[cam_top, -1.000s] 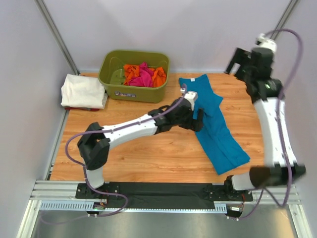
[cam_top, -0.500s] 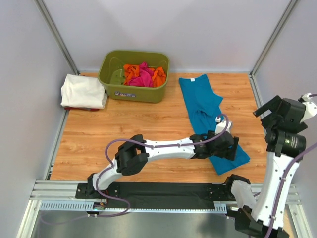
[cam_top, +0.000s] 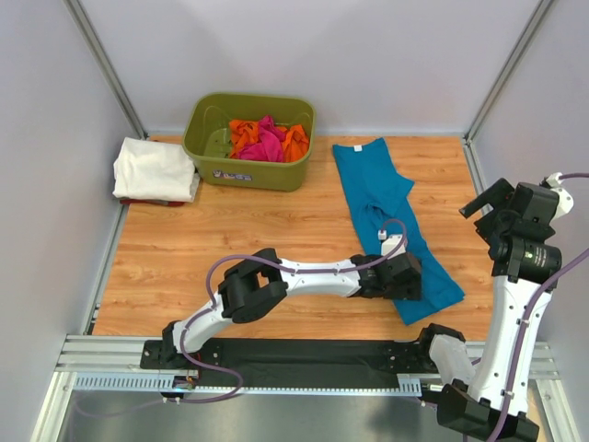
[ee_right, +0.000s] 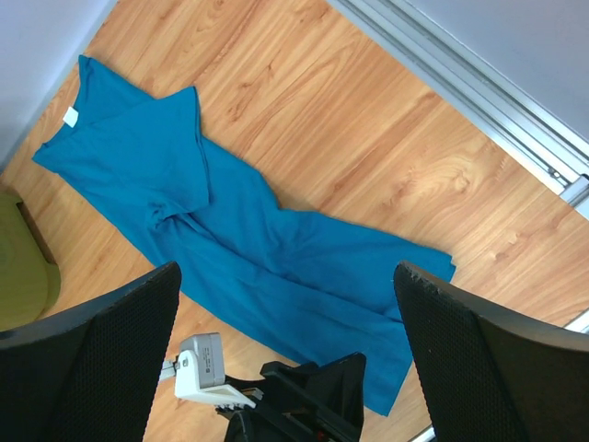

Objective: Fold and stack the t-shirts
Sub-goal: Fold the tshirt

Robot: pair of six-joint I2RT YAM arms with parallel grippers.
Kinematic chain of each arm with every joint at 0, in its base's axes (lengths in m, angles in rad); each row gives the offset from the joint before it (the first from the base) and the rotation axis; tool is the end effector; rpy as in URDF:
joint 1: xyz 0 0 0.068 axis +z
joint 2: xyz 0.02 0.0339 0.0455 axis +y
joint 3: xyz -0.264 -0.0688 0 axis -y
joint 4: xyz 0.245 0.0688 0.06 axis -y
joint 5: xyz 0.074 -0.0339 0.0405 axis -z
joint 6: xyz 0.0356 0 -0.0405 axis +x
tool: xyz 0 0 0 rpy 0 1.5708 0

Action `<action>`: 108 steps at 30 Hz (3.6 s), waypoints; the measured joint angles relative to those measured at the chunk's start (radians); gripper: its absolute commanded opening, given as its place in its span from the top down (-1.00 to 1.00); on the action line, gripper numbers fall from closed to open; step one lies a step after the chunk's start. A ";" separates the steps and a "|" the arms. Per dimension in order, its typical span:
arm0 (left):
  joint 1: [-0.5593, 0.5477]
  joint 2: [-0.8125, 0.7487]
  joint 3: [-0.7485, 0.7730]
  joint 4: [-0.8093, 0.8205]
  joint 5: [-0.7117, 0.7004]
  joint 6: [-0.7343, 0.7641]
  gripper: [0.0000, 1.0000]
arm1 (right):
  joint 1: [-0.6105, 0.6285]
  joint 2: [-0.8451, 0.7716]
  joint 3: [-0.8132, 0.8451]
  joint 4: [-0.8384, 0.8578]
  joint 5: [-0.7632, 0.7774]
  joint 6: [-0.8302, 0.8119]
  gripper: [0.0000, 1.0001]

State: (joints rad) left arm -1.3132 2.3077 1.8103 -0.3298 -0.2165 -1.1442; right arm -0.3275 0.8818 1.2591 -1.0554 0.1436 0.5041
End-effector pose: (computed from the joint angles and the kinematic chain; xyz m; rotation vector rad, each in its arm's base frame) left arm 0.1386 -0.4960 0.1648 0.1083 2.5672 -0.8494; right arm 0.1337 -0.0508 0.3948 0.9754 2.0181 -0.0660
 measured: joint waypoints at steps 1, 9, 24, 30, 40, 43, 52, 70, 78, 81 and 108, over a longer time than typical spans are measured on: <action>0.000 0.000 0.000 0.005 0.006 -0.005 -0.77 | 0.000 0.001 -0.001 0.002 -0.005 0.000 -1.00; -0.001 -0.041 -0.059 -0.032 -0.033 -0.044 -0.74 | 0.006 0.001 -0.003 0.021 -0.010 0.000 -1.00; 0.003 -0.148 -0.112 -0.045 -0.056 0.090 -0.68 | 0.007 0.013 -0.017 0.025 -0.007 -0.003 -1.00; 0.000 -0.083 0.005 -0.016 0.005 0.110 -0.65 | 0.007 0.015 -0.017 0.025 -0.008 -0.003 -1.00; 0.000 -0.056 -0.080 -0.029 0.052 0.084 -0.64 | 0.010 0.015 -0.017 0.026 -0.007 -0.005 -1.00; 0.003 -0.060 -0.094 -0.018 0.055 0.070 -0.63 | 0.010 0.015 -0.017 0.026 -0.006 -0.008 -1.00; 0.021 -0.177 -0.273 0.001 0.073 0.021 -0.61 | 0.010 0.016 -0.055 0.028 -0.007 -0.012 -1.00; 0.027 -0.389 -0.478 -0.047 0.044 0.132 -0.70 | 0.050 0.063 -0.298 0.117 -0.274 -0.020 -1.00; 0.118 -0.754 -0.547 -0.057 0.019 0.267 -0.74 | 0.103 0.128 -0.378 0.194 -0.295 -0.010 -0.99; 0.212 -0.902 -0.563 -0.080 0.016 0.315 -0.74 | 0.131 0.185 -0.377 0.259 -0.295 0.006 -0.90; 0.663 -0.635 -0.331 -0.166 0.426 0.529 -0.71 | 0.231 1.190 0.358 0.443 -0.082 0.023 -0.26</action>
State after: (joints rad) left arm -0.6506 1.6730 1.4796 -0.4957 0.2100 -0.6147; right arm -0.0967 2.0716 1.6169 -0.6125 0.0620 0.5270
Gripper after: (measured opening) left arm 0.854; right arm 0.633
